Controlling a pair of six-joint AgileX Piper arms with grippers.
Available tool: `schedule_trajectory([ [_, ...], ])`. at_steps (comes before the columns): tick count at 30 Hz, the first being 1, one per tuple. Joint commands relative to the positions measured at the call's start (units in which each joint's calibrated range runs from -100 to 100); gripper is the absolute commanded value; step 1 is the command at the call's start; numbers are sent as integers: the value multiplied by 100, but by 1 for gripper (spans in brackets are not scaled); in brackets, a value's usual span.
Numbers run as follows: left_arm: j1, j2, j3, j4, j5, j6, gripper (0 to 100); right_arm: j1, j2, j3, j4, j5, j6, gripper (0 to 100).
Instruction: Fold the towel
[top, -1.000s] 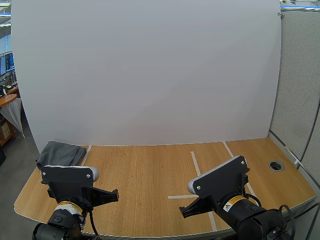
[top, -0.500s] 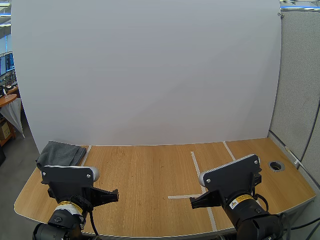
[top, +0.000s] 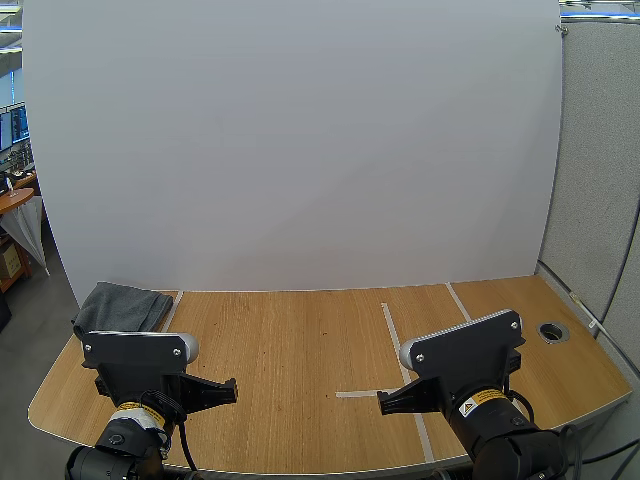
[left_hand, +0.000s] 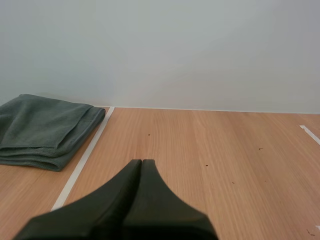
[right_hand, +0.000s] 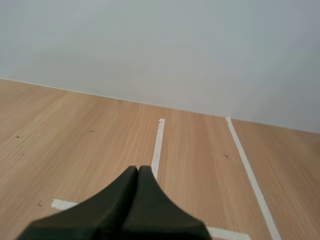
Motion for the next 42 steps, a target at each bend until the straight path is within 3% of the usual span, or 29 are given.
schedule_trajectory([
  [1,-30,-26,7,-73,-126,-30,0,-21,-44,4,170,428,102,0],
  [10,-30,-26,7,-73,-126,-30,0,-21,-44,4,-303,412,973,0],
  [42,-30,-26,7,-73,-126,-30,0,-21,-44,4,-422,428,967,0],
])
